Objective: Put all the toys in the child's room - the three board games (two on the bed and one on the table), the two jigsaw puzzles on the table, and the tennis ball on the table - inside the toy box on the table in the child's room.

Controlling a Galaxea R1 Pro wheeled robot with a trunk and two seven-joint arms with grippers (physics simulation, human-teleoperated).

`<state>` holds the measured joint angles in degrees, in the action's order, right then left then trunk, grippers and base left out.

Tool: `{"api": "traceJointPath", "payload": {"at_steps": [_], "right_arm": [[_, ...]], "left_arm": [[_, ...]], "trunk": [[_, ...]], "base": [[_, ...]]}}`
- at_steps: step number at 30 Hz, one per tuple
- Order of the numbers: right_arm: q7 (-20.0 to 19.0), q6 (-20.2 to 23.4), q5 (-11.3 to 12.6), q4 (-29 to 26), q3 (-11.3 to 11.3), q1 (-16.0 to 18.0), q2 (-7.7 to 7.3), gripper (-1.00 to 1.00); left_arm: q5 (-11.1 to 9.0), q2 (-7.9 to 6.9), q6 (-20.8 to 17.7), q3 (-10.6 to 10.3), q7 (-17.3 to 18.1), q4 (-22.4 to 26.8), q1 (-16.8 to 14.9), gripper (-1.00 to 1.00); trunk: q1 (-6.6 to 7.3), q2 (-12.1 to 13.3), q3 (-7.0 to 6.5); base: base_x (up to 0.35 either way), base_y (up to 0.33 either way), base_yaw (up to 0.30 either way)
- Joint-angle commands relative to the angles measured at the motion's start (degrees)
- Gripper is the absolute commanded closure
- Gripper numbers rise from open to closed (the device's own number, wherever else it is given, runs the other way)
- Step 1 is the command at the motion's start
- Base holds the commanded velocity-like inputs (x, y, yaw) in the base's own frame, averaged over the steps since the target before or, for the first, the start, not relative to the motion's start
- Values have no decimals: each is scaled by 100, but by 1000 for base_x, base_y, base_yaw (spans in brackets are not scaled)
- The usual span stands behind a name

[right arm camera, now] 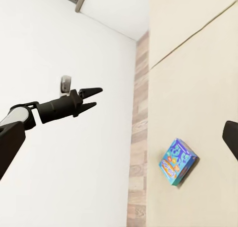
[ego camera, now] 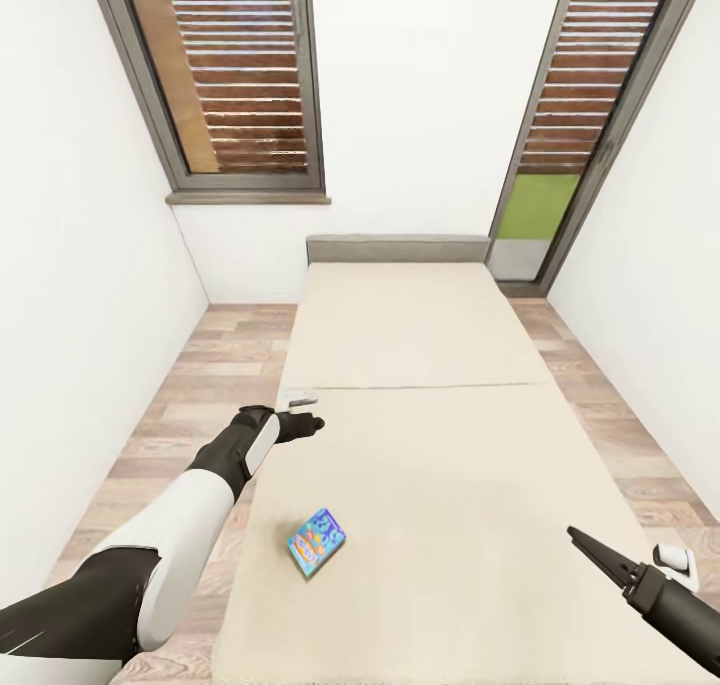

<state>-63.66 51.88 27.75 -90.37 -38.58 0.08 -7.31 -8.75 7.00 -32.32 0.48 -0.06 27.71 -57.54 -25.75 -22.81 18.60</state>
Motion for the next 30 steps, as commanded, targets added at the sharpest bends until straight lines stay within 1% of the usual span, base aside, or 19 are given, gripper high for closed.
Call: {"api": "traceJointPath", "payload": {"at_steps": [1, 5, 7, 9, 10, 11, 12, 13, 14, 17, 21, 22, 25, 30], "right_arm": [[-15, 29, 25, -8, -5, 1, -4, -100], [-121, 31, 45, -23, -8, -1, -41, -100], [-265, 32, 53, -30, -8, -3, -78, -100], [-495, 32, 60, -35, -9, -2, -119, -100], [-652, 31, 63, -38, -9, -3, -137, -100], [-1026, 22, 66, -43, -18, -5, -163, -100], [-1236, 12, 68, -46, -33, -5, -174, -100], [-1236, 12, 68, -46, -33, -5, -174, -100], [-1662, -18, 66, -49, -96, -6, -187, -100], [-2103, -76, 59, -50, -279, -7, -190, -100], [-2356, -161, 55, -46, -587, -8, -185, -100], [-2421, -186, 55, -45, -700, -8, -178, -100], [-2478, -208, 55, -34, -801, -8, -177, -100], [-2513, -223, 36, -16, -872, -8, -176, -100]], "left_arm": [[-31, 2, -30, 8, -3, 7, -3, -100], [-31, 5, -29, 11, -3, 7, -3, -100], [-30, 7, -29, 12, -3, 7, -3, -100], [-30, 9, -29, 13, -3, 7, -3, -100], [-30, 10, -29, 13, -3, 7, -3, -100], [-30, 11, -29, 13, -3, 7, -3, -100], [-30, 11, -29, 13, -3, 7, -3, -100], [-30, 11, -29, 13, -3, 7, -3, -100], [-30, 12, -29, 13, -3, 7, -3, -100], [-30, 12, -29, 14, -3, 7, -3, -100], [-30, 12, -27, 14, -3, 7, -3, -100], [-30, 15, -25, 14, -3, 7, -1, -100], [-30, 18, -23, 14, -3, 7, 1, -100], [-30, 20, -21, 14, -3, 7, 0, -100]], "trunk": [[-3, -10, 19], [-3, -10, 56], [-3, -10, 75], [-3, -10, 94], [-3, -10, 103], [-3, -10, 113], [-3, -10, 122], [-3, -10, 131], [-3, -10, 141], [-3, -10, 169], [-3, -10, 207], [-3, -10, 216], [-3, -10, 244], [-3, -10, 291]], "base": [[0, 0, 0], [0, 0, 0], [0, 0, 0], [0, 0, 0], [0, 0, 0], [0, 0, 0], [0, 0, 0], [0, 0, 0], [0, 0, 0], [0, 0, 0], [0, 0, 0], [0, 0, 0], [0, 0, 0], [0, 0, 0]]}}
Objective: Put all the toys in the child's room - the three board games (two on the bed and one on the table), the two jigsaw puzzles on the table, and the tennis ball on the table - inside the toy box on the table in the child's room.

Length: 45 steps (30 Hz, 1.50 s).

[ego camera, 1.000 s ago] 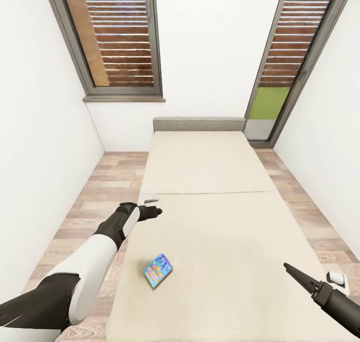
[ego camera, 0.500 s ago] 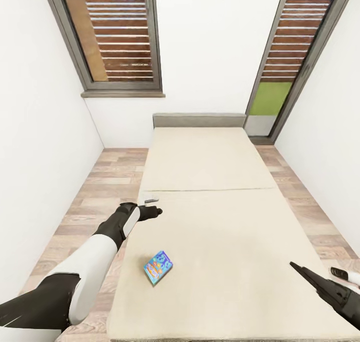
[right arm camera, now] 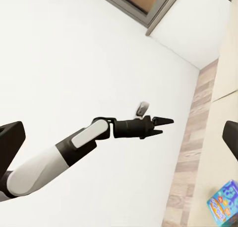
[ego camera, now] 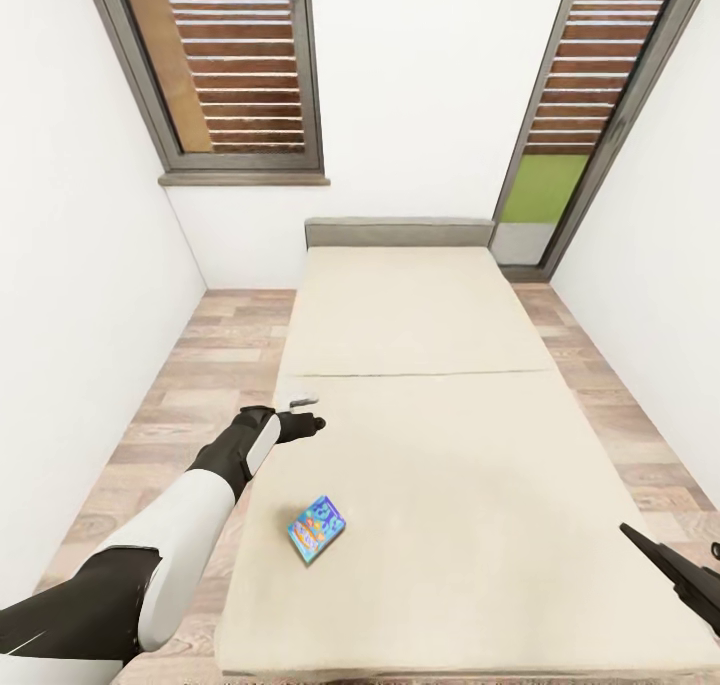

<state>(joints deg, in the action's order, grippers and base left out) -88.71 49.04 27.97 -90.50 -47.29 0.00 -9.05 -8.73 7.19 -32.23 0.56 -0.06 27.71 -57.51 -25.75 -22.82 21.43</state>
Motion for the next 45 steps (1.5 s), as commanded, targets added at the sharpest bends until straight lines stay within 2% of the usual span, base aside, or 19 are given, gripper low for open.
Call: {"api": "traceJointPath", "payload": {"at_steps": [1, 45], "right_arm": [[-11, 59, 10, -3, -7, 0, 0, -100], [-15, 35, -36, 9, -45, 0, 25, -100]], "left_arm": [[-32, 1, -30, 6, -2, 7, -2, -100], [-31, -4, -29, 23, -2, 8, -3, -100]], "trunk": [[-3, -10, 18], [-3, -10, 432]], "base": [[0, 0, 0], [0, 0, 0]]}}
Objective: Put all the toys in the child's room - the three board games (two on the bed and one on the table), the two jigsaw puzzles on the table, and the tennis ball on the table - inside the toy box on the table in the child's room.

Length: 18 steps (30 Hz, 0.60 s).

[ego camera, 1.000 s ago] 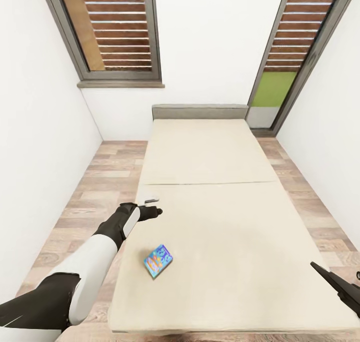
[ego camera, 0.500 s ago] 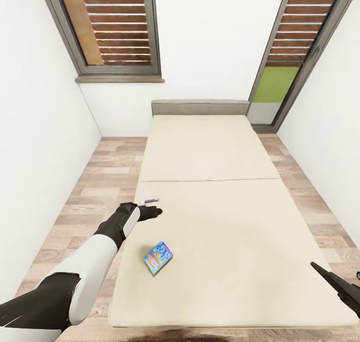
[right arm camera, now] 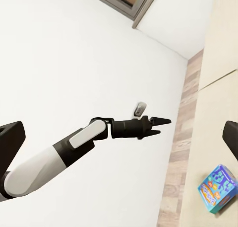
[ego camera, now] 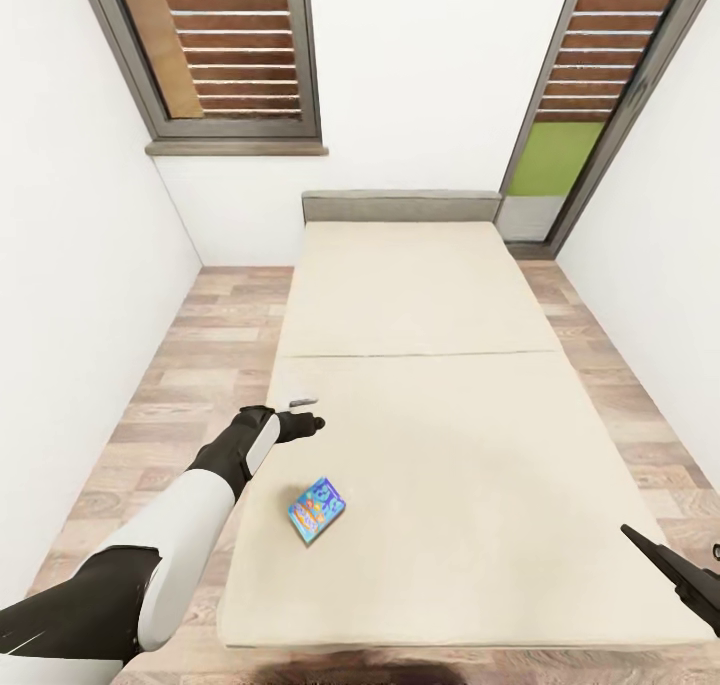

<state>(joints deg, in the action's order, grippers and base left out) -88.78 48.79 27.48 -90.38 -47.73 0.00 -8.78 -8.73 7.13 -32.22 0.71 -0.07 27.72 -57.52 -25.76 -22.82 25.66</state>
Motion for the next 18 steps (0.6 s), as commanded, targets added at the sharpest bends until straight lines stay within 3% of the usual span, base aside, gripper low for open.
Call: {"api": "traceJointPath", "payload": {"at_steps": [1, 18], "right_arm": [[-8, 60, 13, -1, 0, 0, -1, -100], [-7, 60, 6, 11, -7, 0, -16, -100]], "left_arm": [[-32, 3, -30, 7, -2, 8, -3, -100], [-33, 1, 209, 11, -2, 14, -1, -100]], "trunk": [[-3, -10, 18], [-3, -10, 177]], "base": [[0, 0, 0], [0, 0, 0]]}}
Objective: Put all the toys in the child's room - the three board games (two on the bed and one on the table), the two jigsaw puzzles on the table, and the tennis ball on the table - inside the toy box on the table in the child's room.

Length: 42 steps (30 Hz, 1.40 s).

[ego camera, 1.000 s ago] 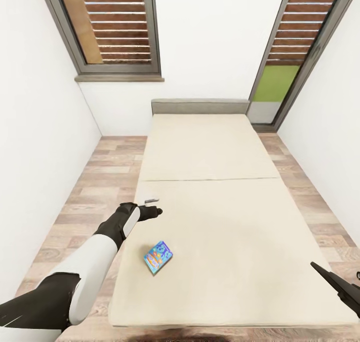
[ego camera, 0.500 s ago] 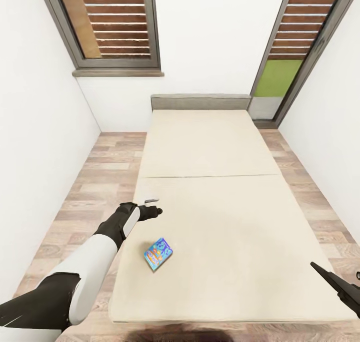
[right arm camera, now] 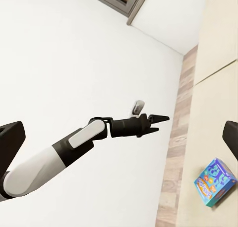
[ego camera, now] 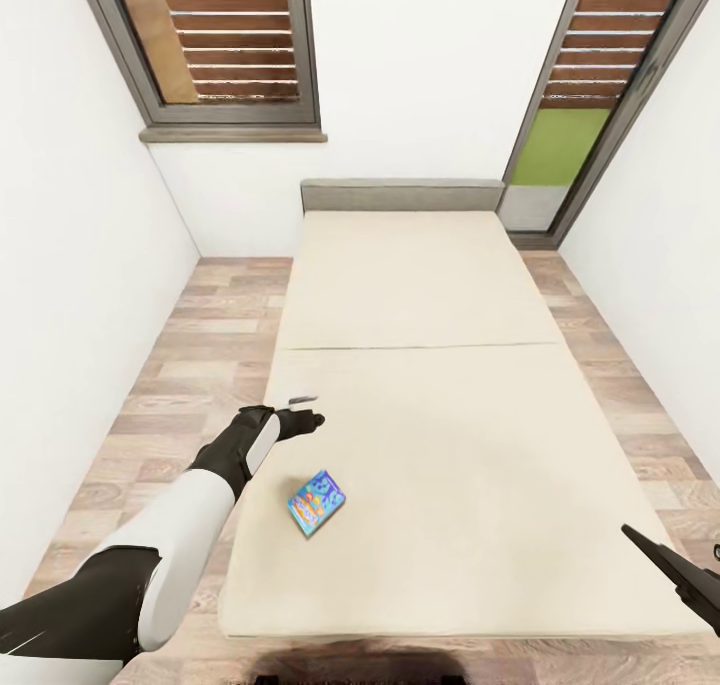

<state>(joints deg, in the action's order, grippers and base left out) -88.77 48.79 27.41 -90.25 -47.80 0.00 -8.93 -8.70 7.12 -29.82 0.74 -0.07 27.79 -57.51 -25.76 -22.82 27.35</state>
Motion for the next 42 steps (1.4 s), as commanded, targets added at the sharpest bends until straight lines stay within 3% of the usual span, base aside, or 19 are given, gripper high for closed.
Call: {"api": "traceJointPath", "payload": {"at_steps": [1, 42], "right_arm": [[-8, 60, 12, -2, -1, 0, -2, -100], [-8, 60, 10, 6, -1, 0, -12, -100]], "left_arm": [[-35, 3, -17, 9, -2, 7, -3, -100], [-27, 4, 312, -13, -9, 7, -2, -100]], "trunk": [[-3, -10, 17], [-3, -10, 403]], "base": [[0, 0, 0], [0, 0, 0]]}}
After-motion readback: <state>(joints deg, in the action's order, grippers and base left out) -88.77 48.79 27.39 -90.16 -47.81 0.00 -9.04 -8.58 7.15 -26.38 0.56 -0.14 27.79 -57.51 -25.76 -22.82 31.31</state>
